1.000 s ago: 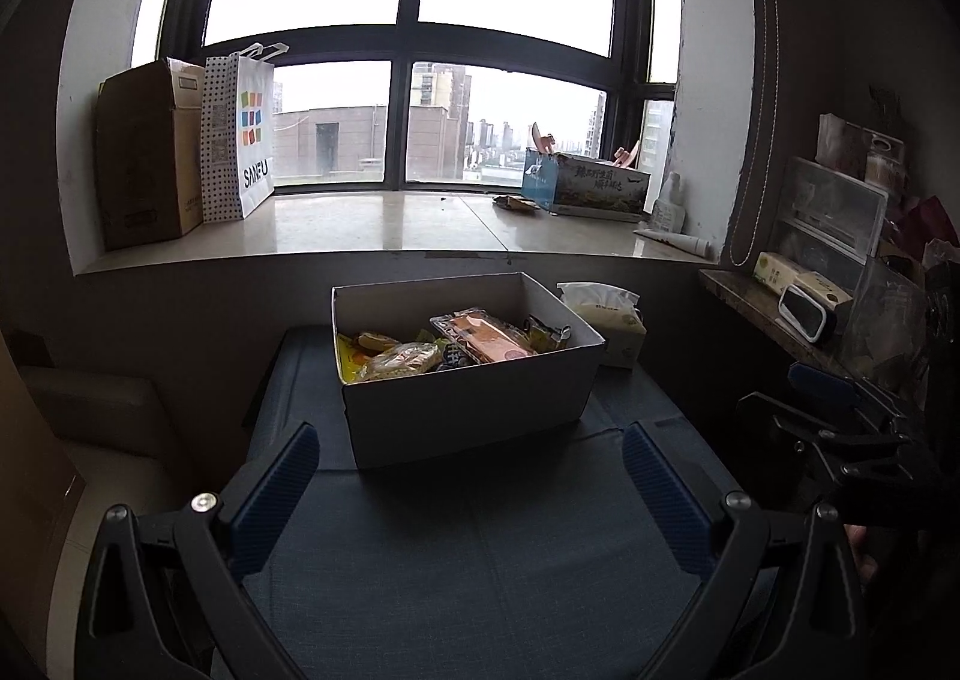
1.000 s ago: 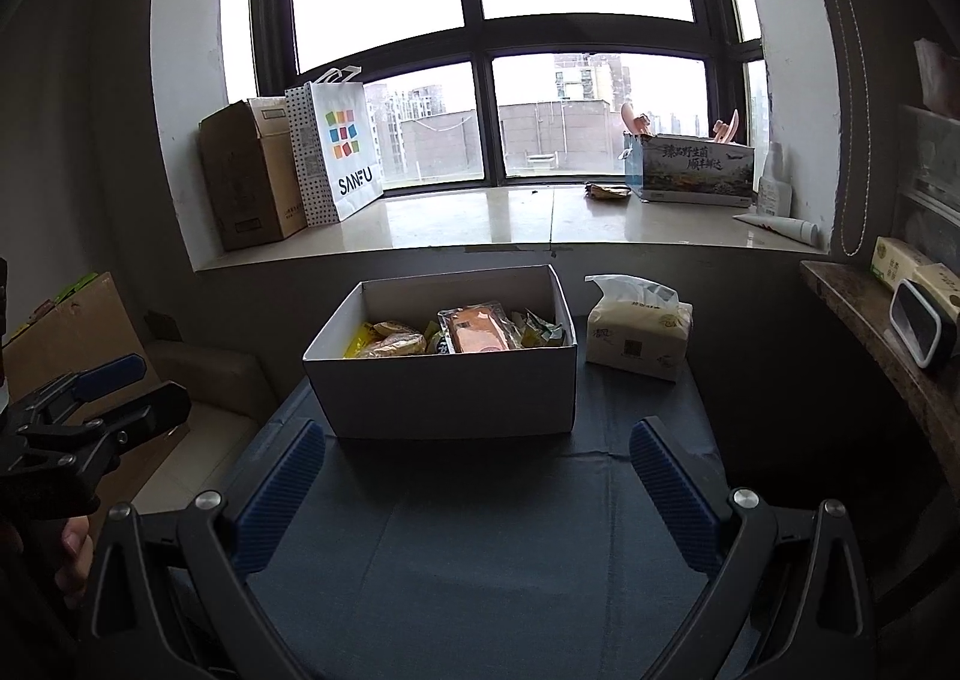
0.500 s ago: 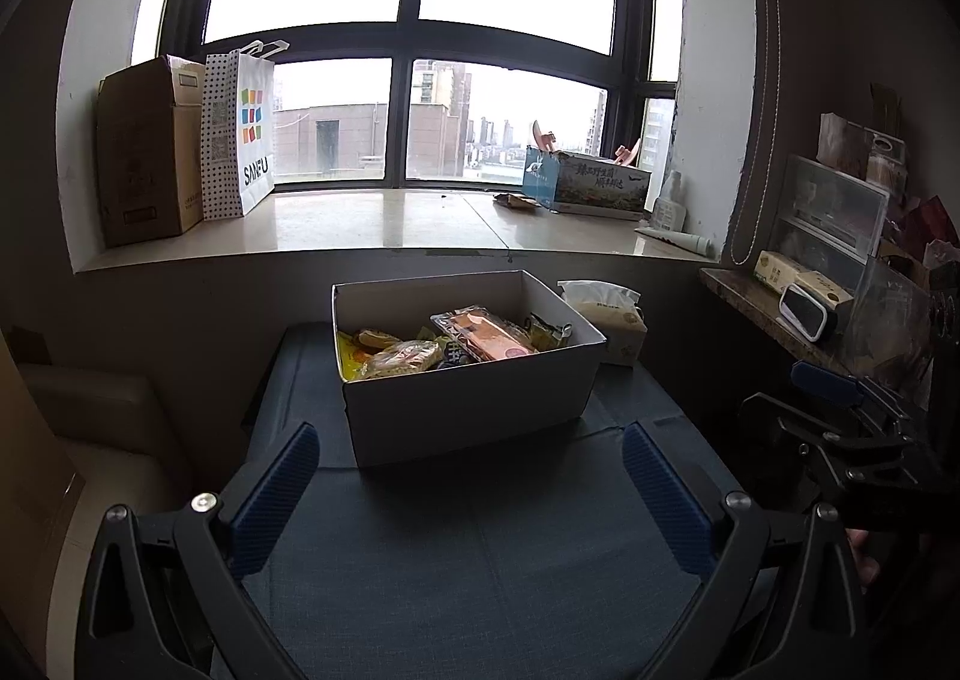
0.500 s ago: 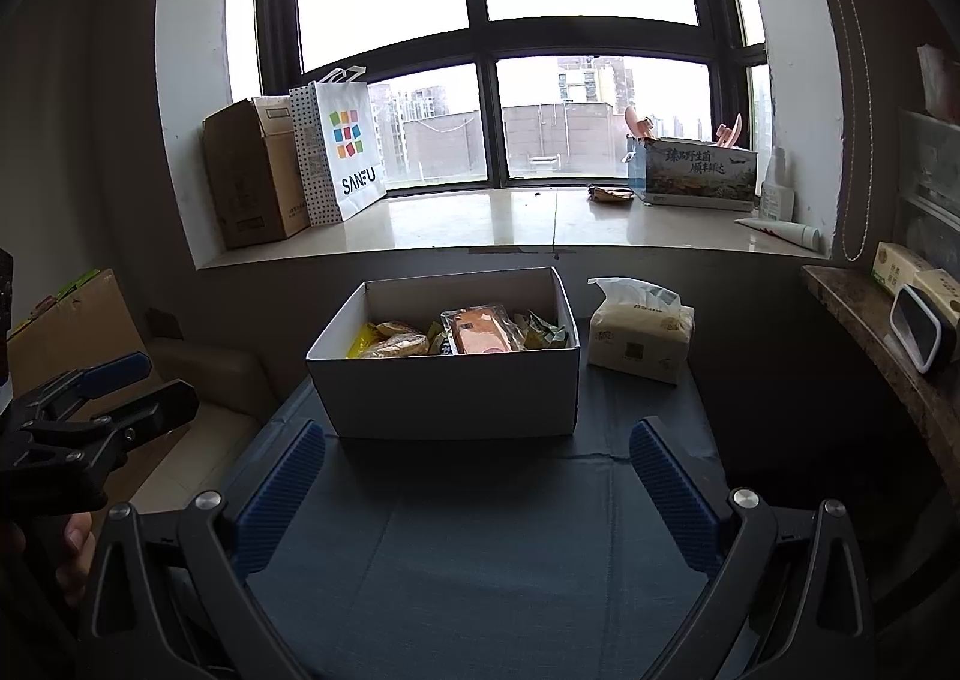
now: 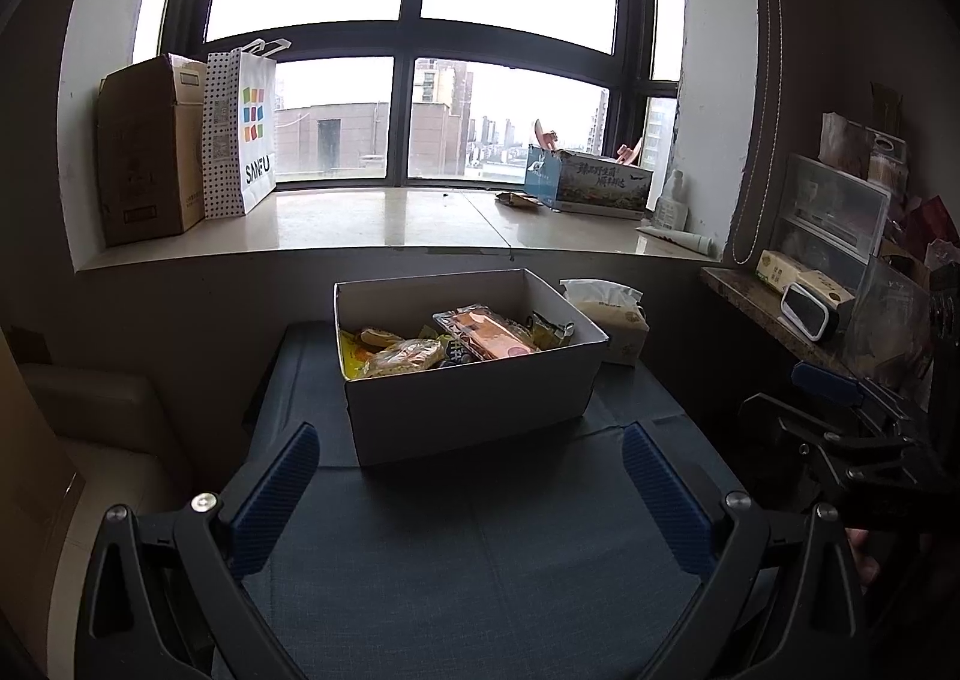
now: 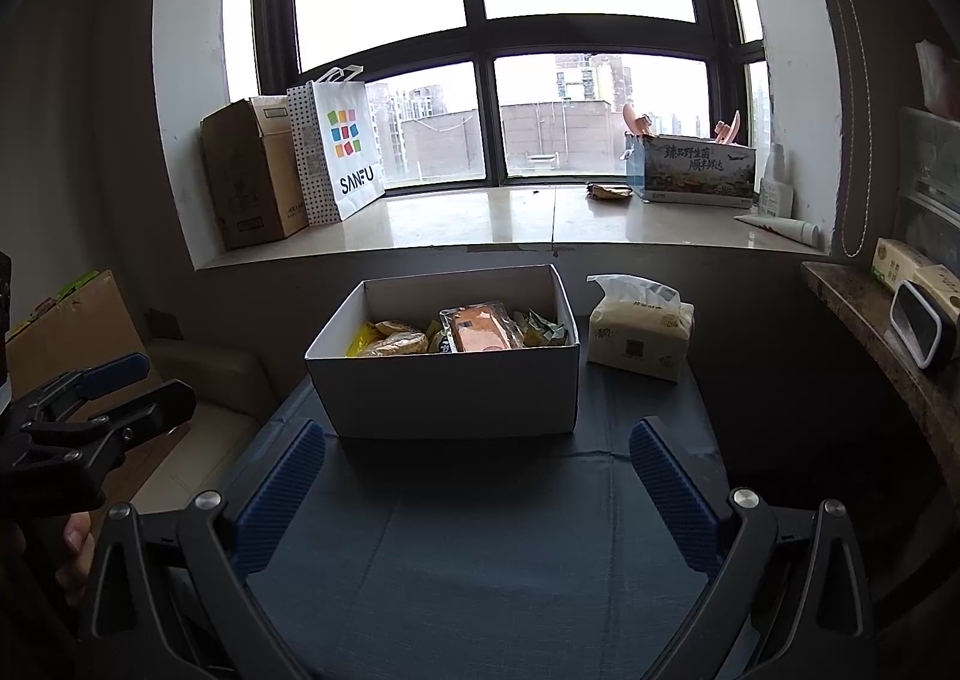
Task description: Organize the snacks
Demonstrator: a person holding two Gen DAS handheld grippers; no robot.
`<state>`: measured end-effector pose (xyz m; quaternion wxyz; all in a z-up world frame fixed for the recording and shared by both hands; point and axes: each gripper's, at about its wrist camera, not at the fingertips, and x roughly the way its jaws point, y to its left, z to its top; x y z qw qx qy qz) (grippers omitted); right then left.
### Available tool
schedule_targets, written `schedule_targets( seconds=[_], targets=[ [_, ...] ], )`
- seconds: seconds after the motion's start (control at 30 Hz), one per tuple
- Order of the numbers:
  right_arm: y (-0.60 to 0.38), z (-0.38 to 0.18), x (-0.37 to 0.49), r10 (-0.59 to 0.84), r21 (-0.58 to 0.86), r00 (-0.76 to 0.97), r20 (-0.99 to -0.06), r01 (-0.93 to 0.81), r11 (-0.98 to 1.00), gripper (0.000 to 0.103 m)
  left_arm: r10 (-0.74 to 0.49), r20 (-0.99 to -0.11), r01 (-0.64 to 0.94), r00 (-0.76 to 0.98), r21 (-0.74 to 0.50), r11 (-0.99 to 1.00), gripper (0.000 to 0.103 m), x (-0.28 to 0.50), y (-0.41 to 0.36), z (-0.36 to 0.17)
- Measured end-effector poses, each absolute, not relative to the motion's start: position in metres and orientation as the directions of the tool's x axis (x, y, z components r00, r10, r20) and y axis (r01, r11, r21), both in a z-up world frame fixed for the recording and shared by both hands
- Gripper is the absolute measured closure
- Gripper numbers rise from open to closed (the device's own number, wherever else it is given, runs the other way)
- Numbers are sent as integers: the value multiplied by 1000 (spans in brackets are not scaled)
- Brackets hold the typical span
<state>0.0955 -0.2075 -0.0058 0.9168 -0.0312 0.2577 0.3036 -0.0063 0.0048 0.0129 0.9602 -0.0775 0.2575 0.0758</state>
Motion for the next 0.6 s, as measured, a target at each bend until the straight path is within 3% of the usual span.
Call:
schedule_targets(
  seconds=[0.6],
  targets=[
    [-207,-6,94,534,96,685,-496,-568,818,0,106,-509,-184,854,-107,977,0,-6,4,12]
  ],
)
